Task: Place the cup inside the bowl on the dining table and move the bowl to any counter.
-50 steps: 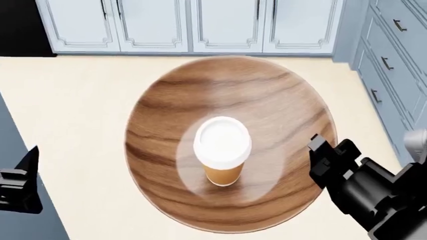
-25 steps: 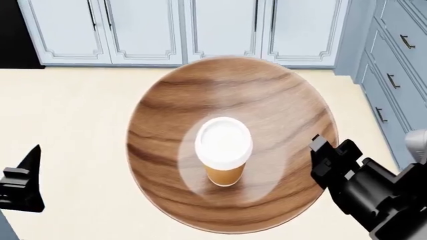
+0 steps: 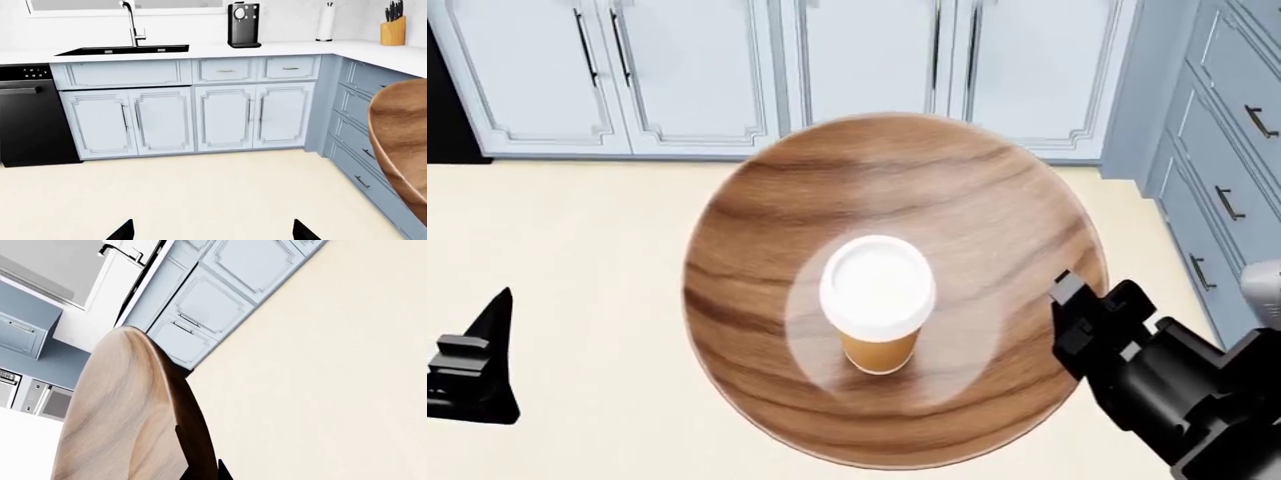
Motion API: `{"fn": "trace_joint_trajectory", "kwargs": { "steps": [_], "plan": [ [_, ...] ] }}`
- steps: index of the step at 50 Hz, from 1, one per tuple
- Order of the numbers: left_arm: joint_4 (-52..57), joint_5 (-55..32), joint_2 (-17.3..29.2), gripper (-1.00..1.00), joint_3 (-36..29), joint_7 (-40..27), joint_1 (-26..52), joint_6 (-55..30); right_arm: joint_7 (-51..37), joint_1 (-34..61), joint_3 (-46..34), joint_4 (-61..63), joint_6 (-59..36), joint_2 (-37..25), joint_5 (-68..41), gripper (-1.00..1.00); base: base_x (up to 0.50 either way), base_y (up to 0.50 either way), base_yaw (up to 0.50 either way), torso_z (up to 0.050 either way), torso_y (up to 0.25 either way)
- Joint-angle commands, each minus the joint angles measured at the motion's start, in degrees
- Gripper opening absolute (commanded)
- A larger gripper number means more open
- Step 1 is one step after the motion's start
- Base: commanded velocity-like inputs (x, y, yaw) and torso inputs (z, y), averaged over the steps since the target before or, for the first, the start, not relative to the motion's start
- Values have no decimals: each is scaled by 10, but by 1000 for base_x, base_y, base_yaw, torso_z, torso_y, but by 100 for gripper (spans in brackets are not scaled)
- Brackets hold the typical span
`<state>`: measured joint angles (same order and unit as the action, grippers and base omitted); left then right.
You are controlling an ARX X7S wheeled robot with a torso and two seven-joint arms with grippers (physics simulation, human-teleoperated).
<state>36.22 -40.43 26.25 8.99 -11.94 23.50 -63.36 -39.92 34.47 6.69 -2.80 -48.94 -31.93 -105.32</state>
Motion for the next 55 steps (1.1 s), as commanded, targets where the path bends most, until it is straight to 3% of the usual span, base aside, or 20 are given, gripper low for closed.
{"fn": "trace_joint_trajectory", "kwargs": {
  "steps": [1, 55],
  "plan": [
    [-5, 1, 1, 100, 5, 5, -9, 20, 17, 0, 2, -1, 7, 7, 0, -100, 500, 0, 0, 0, 0],
    [-5, -3, 4, 100, 5, -3, -17, 41, 18, -6, 0, 9, 18, 4, 1, -100, 500, -40, 0, 0, 2]
  ]
}}
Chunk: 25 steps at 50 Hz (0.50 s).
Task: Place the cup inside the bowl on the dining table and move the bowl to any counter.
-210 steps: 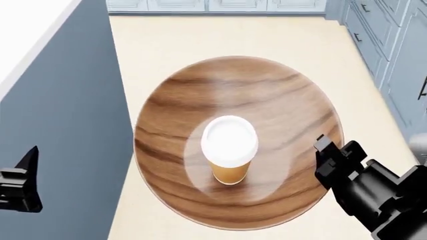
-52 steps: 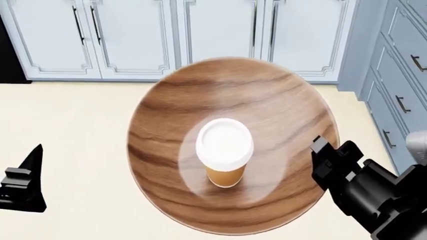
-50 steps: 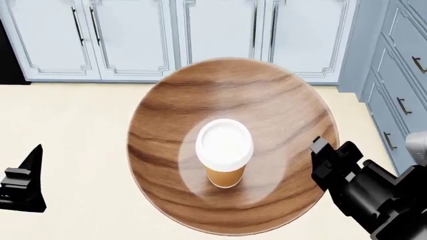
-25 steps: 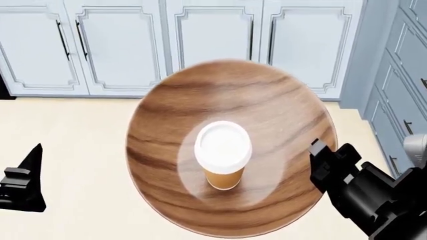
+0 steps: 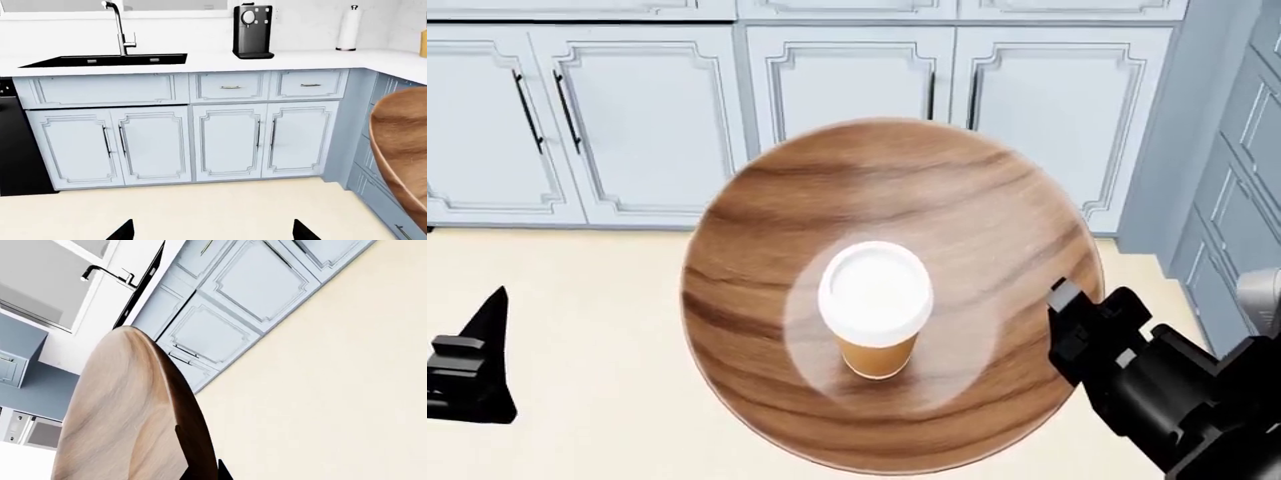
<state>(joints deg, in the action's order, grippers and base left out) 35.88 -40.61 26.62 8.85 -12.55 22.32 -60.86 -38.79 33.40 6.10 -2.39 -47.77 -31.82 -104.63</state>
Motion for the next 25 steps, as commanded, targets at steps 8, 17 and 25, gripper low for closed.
{"fn": "trace_joint_trajectory", "kwargs": {
  "steps": [8, 17, 25],
  "plan": [
    [0, -6, 5, 100, 10, 3, -3, 14, 5, 1, 6, 7, 9, 3, -6, -100, 500, 0, 0, 0, 1],
    [-4, -2, 2, 100, 6, 2, -9, 23, 9, -1, 5, 9, 12, 2, -1, -100, 500, 23, 0, 1, 1],
    [-2, -5, 5, 100, 11, 4, -17, 26, 10, -3, 4, 8, 13, 3, 0, -100, 500, 47, 0, 0, 1]
  ]
}}
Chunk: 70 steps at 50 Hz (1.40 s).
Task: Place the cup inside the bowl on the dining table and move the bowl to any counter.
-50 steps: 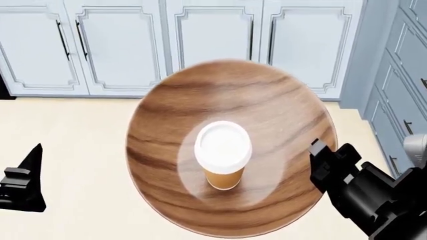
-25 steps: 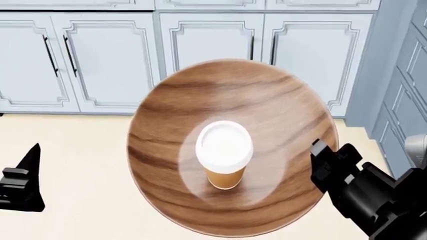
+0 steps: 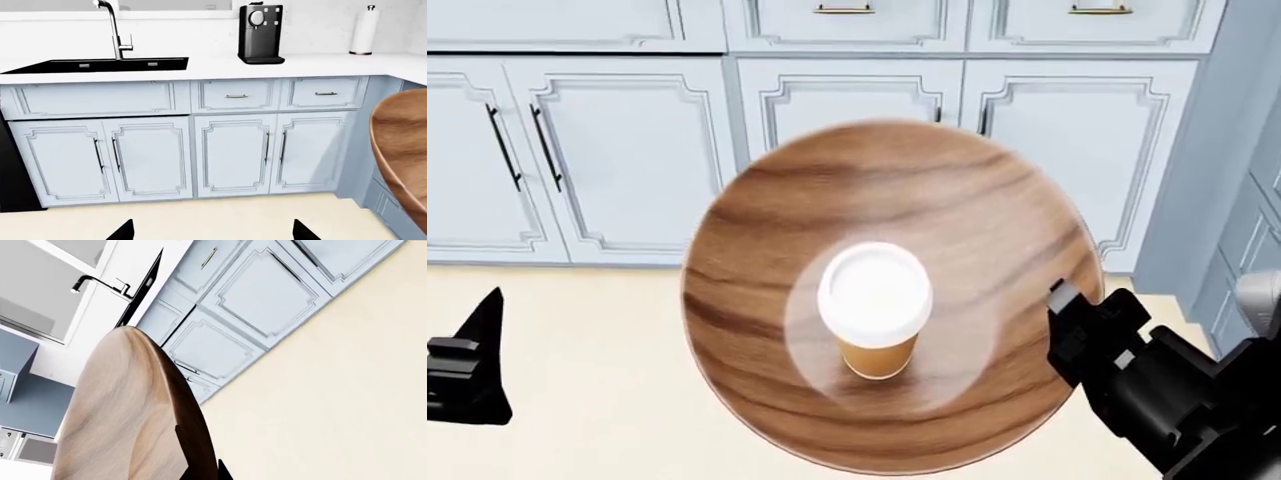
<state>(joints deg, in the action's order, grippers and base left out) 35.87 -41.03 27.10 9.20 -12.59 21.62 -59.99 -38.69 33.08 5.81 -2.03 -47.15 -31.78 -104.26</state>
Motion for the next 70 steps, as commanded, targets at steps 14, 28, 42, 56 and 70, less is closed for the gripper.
{"fn": "trace_joint_trajectory", "kwargs": {
  "steps": [14, 28, 42, 56, 70],
  "plan": [
    [-1, -1, -1, 100, 2, -1, -10, 19, 6, -5, 9, 15, 10, 0, -7, -100, 500, 52, 0, 0, 1],
    [-5, 0, -1, 100, -4, -2, -10, 24, 6, -7, 9, 15, 13, -1, -8, -100, 500, 193, 0, 0, 1],
    [-5, -3, -1, 100, -6, -4, -8, 25, 0, -9, 10, 15, 18, -2, -10, -100, 500, 243, 0, 0, 1],
    [-9, -1, -2, 100, -12, -7, -8, 30, 0, -14, 9, 18, 19, -4, -9, -100, 455, 37, 0, 1, 1],
    [-10, -2, 0, 100, -14, -8, -10, 33, 1, -12, 5, 17, 19, -5, -9, -100, 484, -205, 0, 0, 1]
  ]
}}
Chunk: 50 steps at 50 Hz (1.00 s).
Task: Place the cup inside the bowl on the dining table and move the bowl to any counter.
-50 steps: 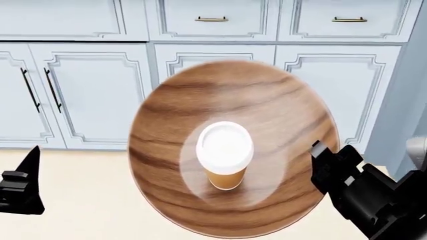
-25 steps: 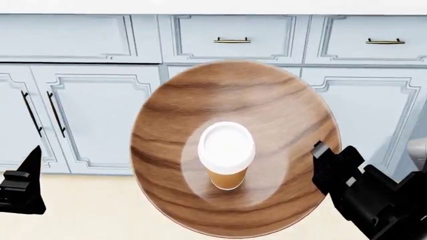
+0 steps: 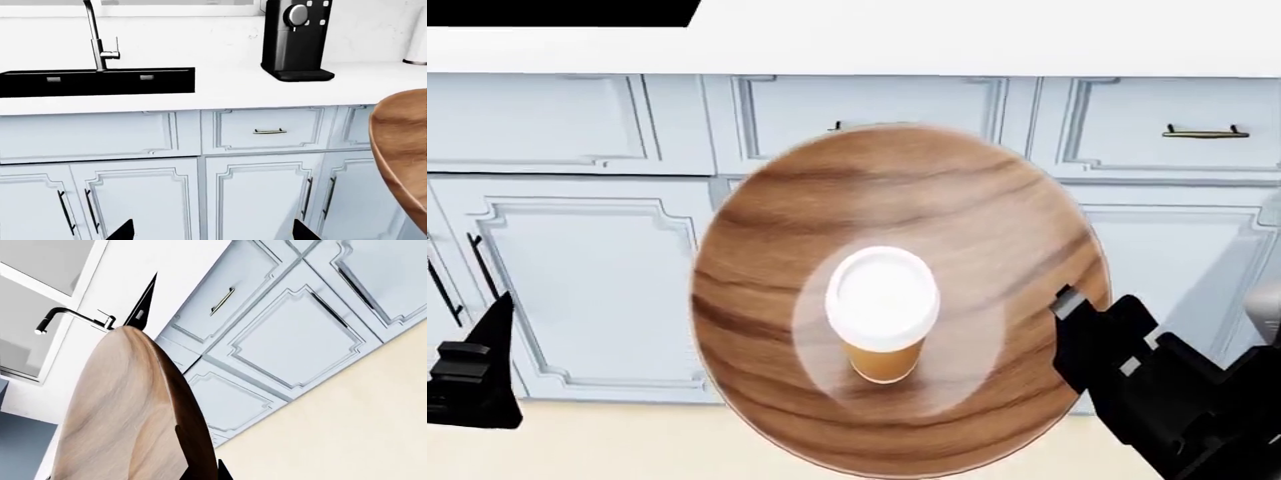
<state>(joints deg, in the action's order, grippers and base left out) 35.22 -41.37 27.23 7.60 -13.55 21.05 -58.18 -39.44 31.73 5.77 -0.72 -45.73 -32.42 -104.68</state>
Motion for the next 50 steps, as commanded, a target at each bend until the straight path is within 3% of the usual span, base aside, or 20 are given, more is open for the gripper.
{"fn": "trace_joint_trajectory", "kwargs": {
  "steps": [1, 50],
  "plan": [
    [-3, 0, -1, 100, 3, 1, -3, 14, 8, 1, 5, 3, 4, 2, -7, -100, 488, -74, 0, 0, 0],
    [-5, -28, 17, 100, -8, -16, 71, -25, -5, 70, -23, -33, 0, 2, -15, -100, 345, 0, 0, 0, 1]
  ]
}}
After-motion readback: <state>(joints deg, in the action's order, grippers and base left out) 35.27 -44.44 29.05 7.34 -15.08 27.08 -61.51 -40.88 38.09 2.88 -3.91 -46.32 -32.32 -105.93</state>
